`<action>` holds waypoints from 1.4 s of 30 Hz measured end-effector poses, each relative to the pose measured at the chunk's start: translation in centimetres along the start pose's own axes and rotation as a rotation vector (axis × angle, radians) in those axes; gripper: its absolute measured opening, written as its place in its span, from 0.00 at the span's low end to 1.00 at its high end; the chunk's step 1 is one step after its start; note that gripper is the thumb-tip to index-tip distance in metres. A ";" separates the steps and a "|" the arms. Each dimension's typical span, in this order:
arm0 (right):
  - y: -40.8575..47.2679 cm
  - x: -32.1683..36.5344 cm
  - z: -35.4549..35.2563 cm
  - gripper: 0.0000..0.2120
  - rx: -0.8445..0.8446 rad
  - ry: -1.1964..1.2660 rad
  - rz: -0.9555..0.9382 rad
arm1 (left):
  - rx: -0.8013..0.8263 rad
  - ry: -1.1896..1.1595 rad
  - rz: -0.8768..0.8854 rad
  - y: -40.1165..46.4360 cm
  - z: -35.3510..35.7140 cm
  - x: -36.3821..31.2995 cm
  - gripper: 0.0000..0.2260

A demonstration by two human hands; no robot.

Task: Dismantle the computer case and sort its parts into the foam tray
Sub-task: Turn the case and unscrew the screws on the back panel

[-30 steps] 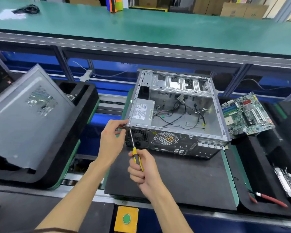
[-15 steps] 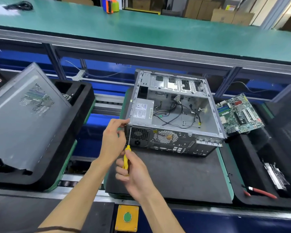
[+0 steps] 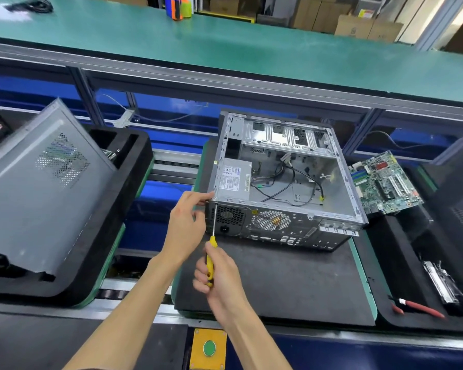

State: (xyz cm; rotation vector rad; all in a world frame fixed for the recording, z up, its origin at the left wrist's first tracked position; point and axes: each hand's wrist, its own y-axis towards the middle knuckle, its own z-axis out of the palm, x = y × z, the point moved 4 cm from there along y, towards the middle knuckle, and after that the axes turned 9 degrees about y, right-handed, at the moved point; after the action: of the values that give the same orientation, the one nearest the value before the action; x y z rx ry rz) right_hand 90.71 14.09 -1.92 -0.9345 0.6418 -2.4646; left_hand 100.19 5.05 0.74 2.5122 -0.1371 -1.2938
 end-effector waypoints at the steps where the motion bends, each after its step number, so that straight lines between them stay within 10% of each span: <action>1: 0.2 -0.1 -0.1 0.12 -0.012 0.036 0.037 | 0.003 -0.001 -0.003 0.0 0.0 0.0 0.25; 22: -0.3 0.6 -0.4 0.15 0.007 0.008 0.103 | 0.018 -0.068 -0.029 -0.1 -0.1 0.0 0.25; 27: -0.6 0.4 -0.4 0.07 0.035 -0.042 0.016 | -0.043 -0.130 -0.275 -1.4 0.2 0.0 0.08; 31: -0.7 0.8 -0.5 0.09 0.016 -0.096 0.026 | 0.216 -0.308 -0.583 -2.9 1.6 0.5 0.13; 42: -0.6 0.2 -0.6 0.11 0.110 0.078 0.097 | 0.391 -0.493 -0.656 -2.5 1.2 -0.7 0.11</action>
State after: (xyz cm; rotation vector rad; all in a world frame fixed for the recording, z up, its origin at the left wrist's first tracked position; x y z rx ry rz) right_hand 90.02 14.65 -1.88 -0.7515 0.5570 -2.4321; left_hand 98.64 7.31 -0.15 2.5836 0.4014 -2.3335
